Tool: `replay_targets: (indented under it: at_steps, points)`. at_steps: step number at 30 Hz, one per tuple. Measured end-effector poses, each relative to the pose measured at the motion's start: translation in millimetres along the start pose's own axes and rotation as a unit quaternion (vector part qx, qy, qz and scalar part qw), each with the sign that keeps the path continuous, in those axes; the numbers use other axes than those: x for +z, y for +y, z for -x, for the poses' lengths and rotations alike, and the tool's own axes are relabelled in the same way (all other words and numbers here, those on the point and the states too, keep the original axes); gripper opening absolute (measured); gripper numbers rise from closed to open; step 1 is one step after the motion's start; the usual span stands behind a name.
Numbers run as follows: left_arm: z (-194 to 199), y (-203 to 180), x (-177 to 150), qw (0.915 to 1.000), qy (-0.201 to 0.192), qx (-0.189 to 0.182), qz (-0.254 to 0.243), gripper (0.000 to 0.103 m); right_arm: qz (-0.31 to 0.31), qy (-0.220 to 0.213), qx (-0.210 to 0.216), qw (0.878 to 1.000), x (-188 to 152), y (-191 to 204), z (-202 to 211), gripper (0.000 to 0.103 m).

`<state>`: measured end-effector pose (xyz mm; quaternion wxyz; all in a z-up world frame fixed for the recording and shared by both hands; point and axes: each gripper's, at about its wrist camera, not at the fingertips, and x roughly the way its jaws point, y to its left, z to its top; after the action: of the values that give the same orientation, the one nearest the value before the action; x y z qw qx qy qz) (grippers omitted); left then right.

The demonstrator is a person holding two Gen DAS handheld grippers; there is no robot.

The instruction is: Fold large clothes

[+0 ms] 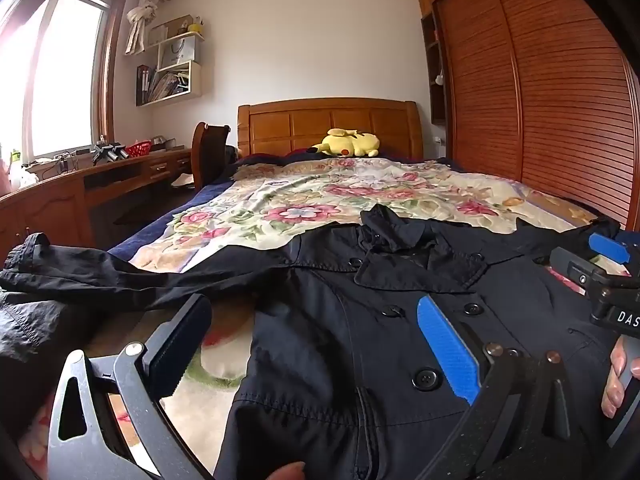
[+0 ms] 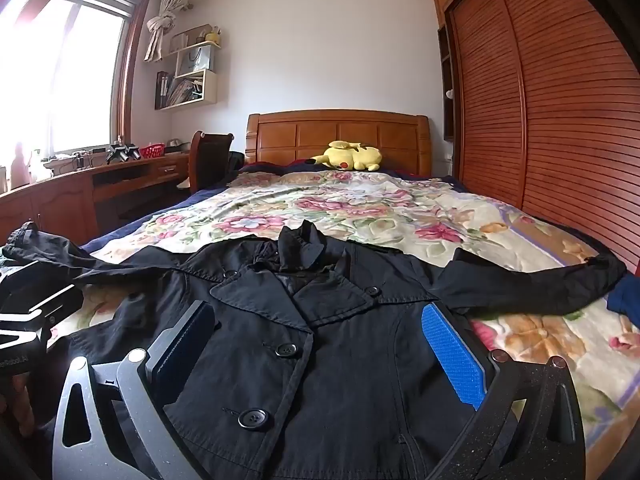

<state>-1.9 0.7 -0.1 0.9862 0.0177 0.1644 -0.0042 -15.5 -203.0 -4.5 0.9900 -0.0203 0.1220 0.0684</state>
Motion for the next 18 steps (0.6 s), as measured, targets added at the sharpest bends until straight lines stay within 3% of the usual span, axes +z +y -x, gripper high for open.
replay_targets:
  at_steps: [18]
  points:
    - [-0.1, 0.4, 0.0, 1.0, 0.002, 0.0, 0.001, 0.103, -0.001, -0.004, 0.0, 1.0, -0.7, 0.2, 0.5, 0.103]
